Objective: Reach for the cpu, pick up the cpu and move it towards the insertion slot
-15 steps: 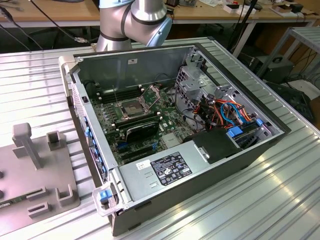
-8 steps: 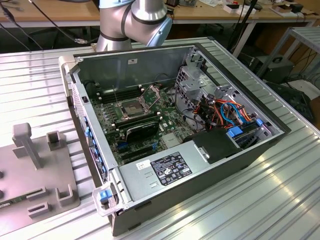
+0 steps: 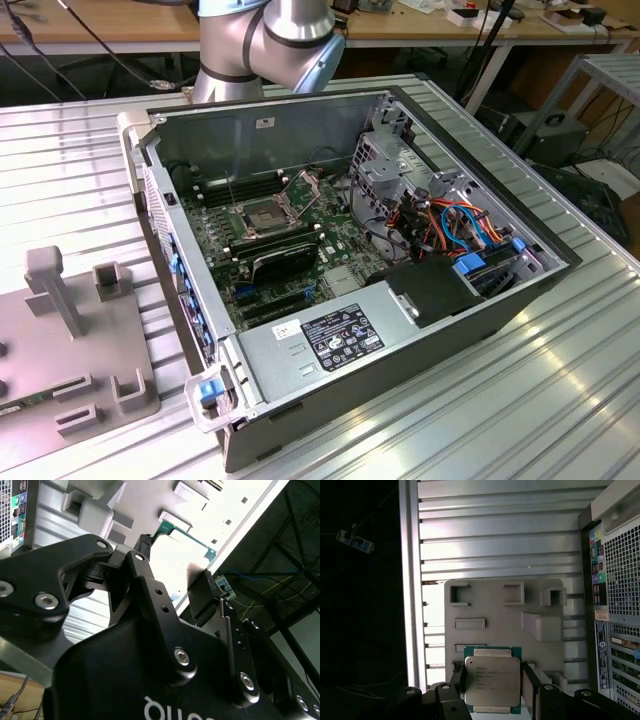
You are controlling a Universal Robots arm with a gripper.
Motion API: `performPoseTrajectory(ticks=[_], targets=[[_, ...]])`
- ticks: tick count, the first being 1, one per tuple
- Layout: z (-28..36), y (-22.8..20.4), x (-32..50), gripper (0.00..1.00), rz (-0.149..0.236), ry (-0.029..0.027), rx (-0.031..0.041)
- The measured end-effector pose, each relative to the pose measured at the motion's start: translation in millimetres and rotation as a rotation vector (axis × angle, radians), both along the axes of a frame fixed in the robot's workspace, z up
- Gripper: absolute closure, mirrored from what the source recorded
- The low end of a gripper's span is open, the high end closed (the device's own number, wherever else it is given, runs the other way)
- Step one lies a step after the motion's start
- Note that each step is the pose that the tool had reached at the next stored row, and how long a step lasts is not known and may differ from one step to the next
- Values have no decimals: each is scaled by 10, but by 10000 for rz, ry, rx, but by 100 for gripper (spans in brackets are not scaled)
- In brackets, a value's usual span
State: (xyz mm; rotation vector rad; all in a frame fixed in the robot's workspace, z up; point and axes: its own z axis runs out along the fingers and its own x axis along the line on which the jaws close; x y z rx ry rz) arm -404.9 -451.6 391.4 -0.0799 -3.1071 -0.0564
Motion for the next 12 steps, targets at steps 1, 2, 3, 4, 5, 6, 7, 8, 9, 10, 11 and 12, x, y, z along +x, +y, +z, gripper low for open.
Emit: performPoseTrajectory(ticks=[1,2,3,4,5,6,7,8,9,10,11,12], targets=[[0,0,11,45,0,-1,0],[0,0,23,45,0,0,0],[0,0,34,45,0,0,0],[0,0,49,45,0,-1,1],[0,0,59,45,0,0,0],[0,0,74,45,1,1,0],[0,0,86,45,0,0,0],[0,0,105,45,0,1,0],[0,0,117,45,0,0,0],[0,0,130,45,0,1,0],[0,0,140,45,0,0,0],[0,0,151,45,0,0,0]])
